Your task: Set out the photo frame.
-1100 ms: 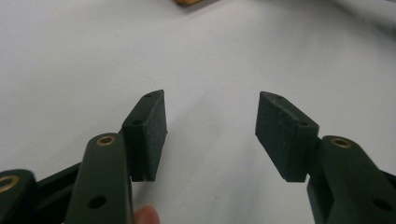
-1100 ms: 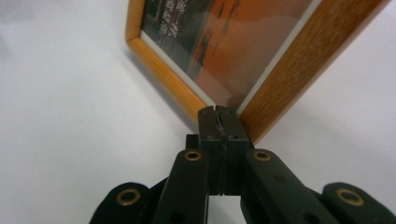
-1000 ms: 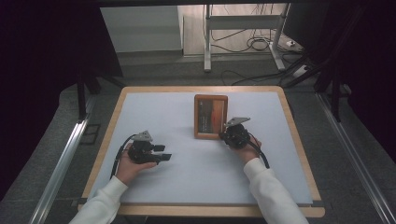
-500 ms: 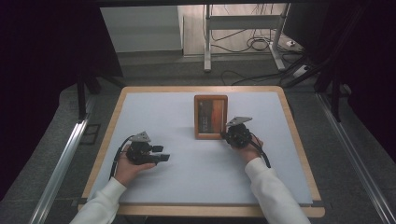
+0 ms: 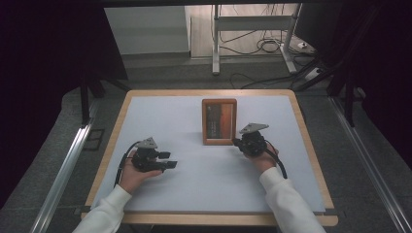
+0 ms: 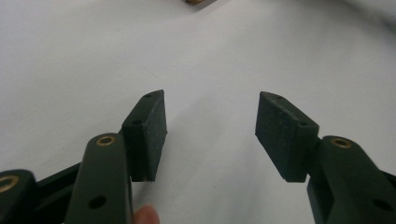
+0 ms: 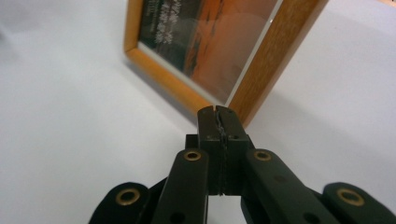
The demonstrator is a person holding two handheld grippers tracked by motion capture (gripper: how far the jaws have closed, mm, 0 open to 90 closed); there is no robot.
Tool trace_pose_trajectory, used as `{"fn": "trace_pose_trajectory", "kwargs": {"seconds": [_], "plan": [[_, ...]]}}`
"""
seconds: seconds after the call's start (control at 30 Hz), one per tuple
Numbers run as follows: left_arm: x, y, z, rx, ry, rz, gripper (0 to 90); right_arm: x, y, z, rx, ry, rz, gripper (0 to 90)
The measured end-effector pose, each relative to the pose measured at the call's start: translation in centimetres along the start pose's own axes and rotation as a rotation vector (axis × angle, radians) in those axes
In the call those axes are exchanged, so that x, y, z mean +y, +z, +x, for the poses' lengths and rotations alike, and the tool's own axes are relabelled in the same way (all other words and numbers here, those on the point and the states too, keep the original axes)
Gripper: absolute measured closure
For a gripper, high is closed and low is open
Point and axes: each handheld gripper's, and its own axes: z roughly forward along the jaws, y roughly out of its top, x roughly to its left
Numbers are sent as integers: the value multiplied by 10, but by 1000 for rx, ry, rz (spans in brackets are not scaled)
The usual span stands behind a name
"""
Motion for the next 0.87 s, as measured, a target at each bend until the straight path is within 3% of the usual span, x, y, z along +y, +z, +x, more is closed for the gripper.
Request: {"fn": "trace_pose_trajectory", "kwargs": {"seconds": [0.17, 0.3, 0.37, 0.47, 0.63, 0.87], "plan": [[0, 1, -4, 30, 18, 12, 429, -15, -24, 4, 20, 11, -16, 773], [1, 2, -9, 71, 26, 19, 405, -37, -47, 7, 28, 75, -40, 469], [1, 3, -11, 92, 35, 28, 391, -46, -55, 8, 36, 104, -37, 382], [0, 3, -16, 124, 47, 34, 364, -63, -71, 9, 29, 134, -43, 319], [-3, -1, -19, 144, 27, 20, 345, -80, -89, 7, 6, 170, -68, 280], [-5, -4, -18, 149, 10, 8, 342, -85, -93, 3, -36, 177, -90, 226]]}}
